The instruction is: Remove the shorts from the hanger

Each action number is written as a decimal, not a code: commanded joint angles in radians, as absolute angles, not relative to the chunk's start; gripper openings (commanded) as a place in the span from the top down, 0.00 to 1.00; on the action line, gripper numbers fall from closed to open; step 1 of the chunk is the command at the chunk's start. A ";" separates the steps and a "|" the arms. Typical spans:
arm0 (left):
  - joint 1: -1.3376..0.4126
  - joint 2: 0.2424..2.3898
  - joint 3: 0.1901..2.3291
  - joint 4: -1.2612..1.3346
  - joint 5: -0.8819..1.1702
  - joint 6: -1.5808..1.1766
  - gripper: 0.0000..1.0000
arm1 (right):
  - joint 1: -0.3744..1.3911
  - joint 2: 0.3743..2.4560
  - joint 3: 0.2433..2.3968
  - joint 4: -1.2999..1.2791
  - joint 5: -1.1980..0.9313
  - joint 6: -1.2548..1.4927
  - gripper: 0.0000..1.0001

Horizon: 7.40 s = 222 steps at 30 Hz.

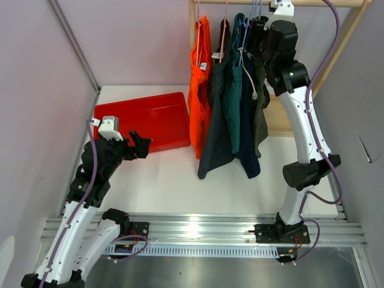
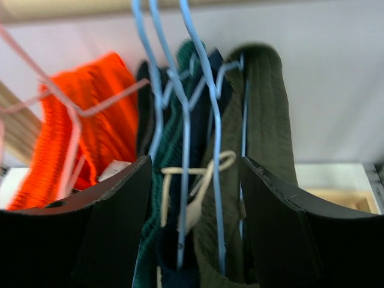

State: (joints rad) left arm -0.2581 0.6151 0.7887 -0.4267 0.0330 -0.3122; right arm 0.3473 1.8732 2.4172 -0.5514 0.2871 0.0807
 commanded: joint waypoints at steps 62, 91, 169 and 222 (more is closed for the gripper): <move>-0.265 0.650 0.801 -0.399 0.061 -0.270 0.01 | 0.239 1.827 2.367 -0.414 0.302 0.106 1.00; -1.217 1.256 1.413 -0.183 -0.100 -0.140 0.01 | 0.251 1.246 1.821 -0.428 0.298 0.248 1.00; -1.238 1.761 1.761 -0.095 -0.562 -0.141 1.00 | 0.232 0.824 2.017 -1.250 -0.020 0.512 1.00; -0.195 1.488 1.682 -0.236 -0.161 -0.221 1.00 | -0.086 1.552 2.042 -0.597 -0.078 0.341 1.00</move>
State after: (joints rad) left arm -0.1734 1.6867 1.7428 -0.4496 -0.1497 -0.1772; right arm -0.0807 1.5768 2.0411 -0.6743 -0.0589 0.3260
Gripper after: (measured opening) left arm 0.023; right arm 0.047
